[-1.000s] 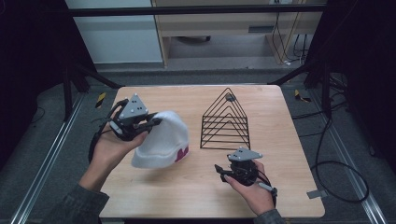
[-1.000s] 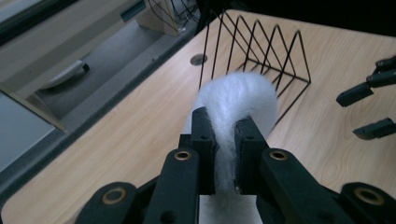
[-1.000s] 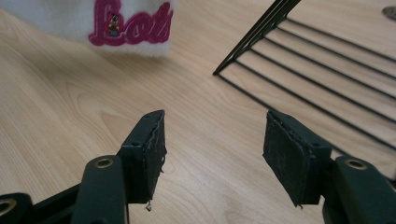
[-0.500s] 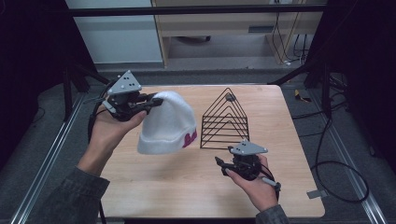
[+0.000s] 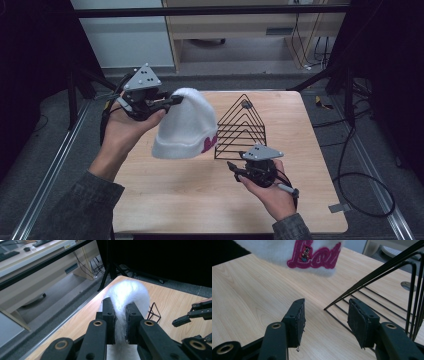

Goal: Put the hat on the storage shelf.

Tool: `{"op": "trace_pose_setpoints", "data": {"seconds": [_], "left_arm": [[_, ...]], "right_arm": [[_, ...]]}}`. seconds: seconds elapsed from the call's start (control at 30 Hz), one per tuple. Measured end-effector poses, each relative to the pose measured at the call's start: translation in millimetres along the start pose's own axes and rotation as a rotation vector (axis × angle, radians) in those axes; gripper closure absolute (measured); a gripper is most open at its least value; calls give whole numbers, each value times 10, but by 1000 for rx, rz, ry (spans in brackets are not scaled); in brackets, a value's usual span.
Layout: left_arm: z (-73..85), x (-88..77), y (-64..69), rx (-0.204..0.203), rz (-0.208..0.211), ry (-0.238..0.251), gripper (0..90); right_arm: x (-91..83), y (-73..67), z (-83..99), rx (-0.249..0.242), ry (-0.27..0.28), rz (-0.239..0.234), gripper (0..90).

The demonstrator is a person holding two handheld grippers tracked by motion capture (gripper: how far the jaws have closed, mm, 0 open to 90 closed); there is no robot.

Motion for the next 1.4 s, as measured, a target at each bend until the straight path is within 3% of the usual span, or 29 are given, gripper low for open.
{"op": "trace_pose_setpoints", "data": {"seconds": [0.27, 0.63, 1.07, 1.3, 1.4], "left_arm": [[-229, 17, 121, 31, 11, 29, 812], [-397, 66, 302, 59, 45, 55, 813], [-548, 122, 471, 101, 86, 65, 812], [-680, 222, 532, 120, 110, 76, 812], [-765, 252, 537, 118, 121, 97, 812]], "right_arm": [[-74, 51, -108, 9, 38, 6, 443], [-177, 190, -235, 38, 76, 24, 409], [-377, 407, -432, 28, 124, 52, 519], [-489, 548, -659, 35, 173, 45, 450], [-503, 607, -757, 54, 190, 7, 434]]}}
Point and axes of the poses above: each handheld gripper's, and its own axes: x roughly forward along the jaws, z roughly out of its underside, y roughly to its right, the point moved 6 cm from there along x, roughly forward along the jaws, and after that the axes turned 5 degrees about -x, right-handed, at the moved point
